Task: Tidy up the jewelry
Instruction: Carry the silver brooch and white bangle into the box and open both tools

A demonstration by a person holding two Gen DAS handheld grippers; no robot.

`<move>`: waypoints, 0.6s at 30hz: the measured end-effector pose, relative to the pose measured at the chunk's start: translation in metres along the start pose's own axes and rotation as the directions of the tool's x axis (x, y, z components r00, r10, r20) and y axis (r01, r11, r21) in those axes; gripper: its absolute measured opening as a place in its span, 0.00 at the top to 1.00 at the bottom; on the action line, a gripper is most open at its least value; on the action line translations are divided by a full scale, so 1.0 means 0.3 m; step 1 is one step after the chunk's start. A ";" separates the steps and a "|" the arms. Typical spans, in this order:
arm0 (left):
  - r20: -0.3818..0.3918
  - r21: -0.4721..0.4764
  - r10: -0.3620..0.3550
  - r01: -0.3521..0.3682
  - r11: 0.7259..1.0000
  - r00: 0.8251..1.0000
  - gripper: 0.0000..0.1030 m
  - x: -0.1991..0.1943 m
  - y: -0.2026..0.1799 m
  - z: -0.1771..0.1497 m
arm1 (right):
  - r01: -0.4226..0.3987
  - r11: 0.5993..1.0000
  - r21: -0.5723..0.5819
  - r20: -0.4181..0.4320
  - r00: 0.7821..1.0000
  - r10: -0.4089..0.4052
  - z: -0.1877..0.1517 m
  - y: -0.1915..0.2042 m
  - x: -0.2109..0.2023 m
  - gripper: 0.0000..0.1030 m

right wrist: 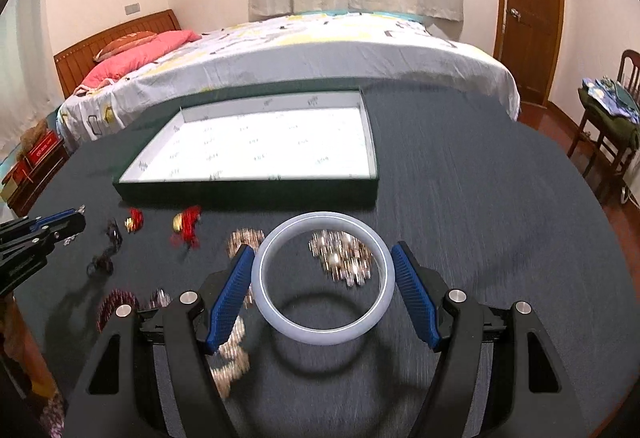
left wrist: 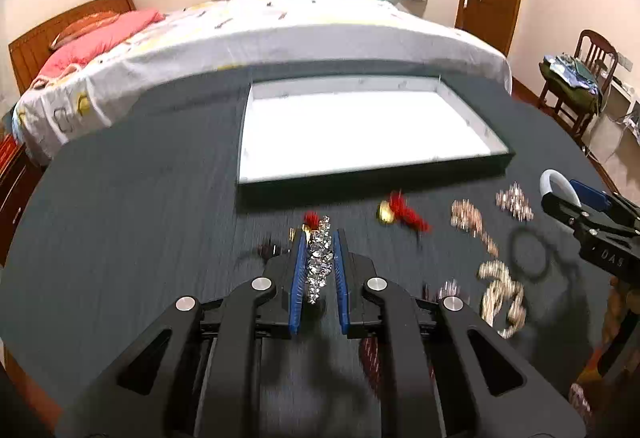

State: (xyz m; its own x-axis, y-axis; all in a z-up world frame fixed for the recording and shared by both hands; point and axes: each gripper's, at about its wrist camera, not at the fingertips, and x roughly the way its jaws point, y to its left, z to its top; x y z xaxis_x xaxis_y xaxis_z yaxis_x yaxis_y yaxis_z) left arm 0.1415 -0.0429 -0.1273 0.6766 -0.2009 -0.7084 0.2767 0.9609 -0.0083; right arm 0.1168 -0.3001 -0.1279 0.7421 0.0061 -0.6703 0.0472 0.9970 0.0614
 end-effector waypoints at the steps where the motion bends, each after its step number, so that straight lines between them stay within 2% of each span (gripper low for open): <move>1: 0.012 0.005 0.000 -0.001 1.000 1.000 0.86 0.007 -0.002 0.021 | -0.001 1.000 -0.003 0.007 1.000 0.001 0.015 0.002 0.005 0.34; 11: 0.068 0.009 0.003 -0.004 1.000 0.998 0.86 0.154 0.014 0.254 | -0.024 0.999 -0.020 0.046 0.999 0.025 0.239 0.030 0.174 0.34; 18: 0.033 -0.008 0.005 -0.004 1.000 0.999 0.86 0.348 0.043 0.416 | -0.022 0.999 -0.050 0.012 1.000 0.022 0.380 0.048 0.374 0.34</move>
State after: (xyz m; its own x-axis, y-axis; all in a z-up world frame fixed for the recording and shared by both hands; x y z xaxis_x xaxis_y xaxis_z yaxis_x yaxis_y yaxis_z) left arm 0.3009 -0.0753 -0.1132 0.7002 -0.2028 -0.6846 0.2681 0.9633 -0.0111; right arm 0.2769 -0.2938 -0.1178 0.7512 0.0276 -0.6595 -0.0025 0.9992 0.0389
